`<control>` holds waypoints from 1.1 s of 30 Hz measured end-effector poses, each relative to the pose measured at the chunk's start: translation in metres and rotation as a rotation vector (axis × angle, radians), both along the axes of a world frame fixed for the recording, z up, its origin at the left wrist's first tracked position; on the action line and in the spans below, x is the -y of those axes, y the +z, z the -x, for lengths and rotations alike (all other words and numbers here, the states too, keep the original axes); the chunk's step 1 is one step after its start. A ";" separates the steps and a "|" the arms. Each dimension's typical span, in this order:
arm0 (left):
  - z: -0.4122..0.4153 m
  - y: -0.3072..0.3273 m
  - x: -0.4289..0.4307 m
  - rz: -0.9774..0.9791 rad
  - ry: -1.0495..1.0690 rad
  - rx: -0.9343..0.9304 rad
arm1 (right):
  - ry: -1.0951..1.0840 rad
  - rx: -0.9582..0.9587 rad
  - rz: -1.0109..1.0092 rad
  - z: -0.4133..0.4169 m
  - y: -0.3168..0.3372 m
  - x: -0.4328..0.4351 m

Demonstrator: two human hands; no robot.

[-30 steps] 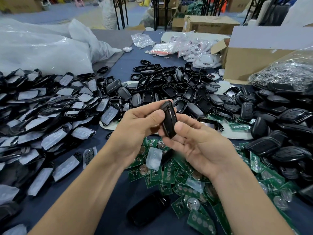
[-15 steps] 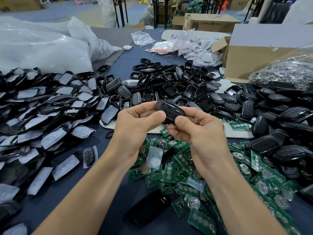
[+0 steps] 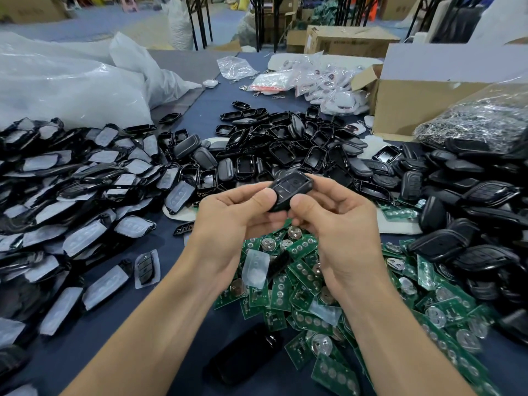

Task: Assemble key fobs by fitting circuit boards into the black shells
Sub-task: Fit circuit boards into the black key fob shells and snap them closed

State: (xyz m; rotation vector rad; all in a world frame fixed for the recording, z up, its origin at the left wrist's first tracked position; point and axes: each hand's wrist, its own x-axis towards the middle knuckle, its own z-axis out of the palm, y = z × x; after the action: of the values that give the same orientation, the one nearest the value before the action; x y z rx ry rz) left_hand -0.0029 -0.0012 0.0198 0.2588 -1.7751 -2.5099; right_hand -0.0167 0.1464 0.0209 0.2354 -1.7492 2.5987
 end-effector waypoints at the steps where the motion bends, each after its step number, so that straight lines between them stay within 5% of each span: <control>1: 0.000 -0.001 -0.001 -0.010 -0.001 0.006 | -0.016 -0.014 -0.023 0.000 0.000 0.000; 7: 0.002 -0.003 0.001 0.492 0.134 -0.129 | -0.131 -0.072 -0.335 0.000 -0.003 -0.002; 15: -0.002 0.003 0.004 0.419 0.079 -0.259 | -0.152 -0.139 -0.520 -0.007 -0.002 0.000; 22: -0.002 -0.005 0.003 0.205 0.082 -0.101 | -0.172 -0.235 -0.525 -0.007 0.000 0.001; 28: -0.001 0.000 0.004 0.292 0.050 -0.315 | -0.227 -0.361 -0.592 -0.010 0.000 -0.001; 33: -0.001 0.001 0.009 0.173 -0.004 -0.311 | -0.277 -0.381 -0.607 -0.010 0.001 0.000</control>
State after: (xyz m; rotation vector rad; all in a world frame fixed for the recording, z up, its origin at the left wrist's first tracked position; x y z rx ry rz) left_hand -0.0023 -0.0107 0.0207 -0.1364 -1.8443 -2.2289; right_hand -0.0065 0.1467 0.0222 0.4148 -2.1641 1.6500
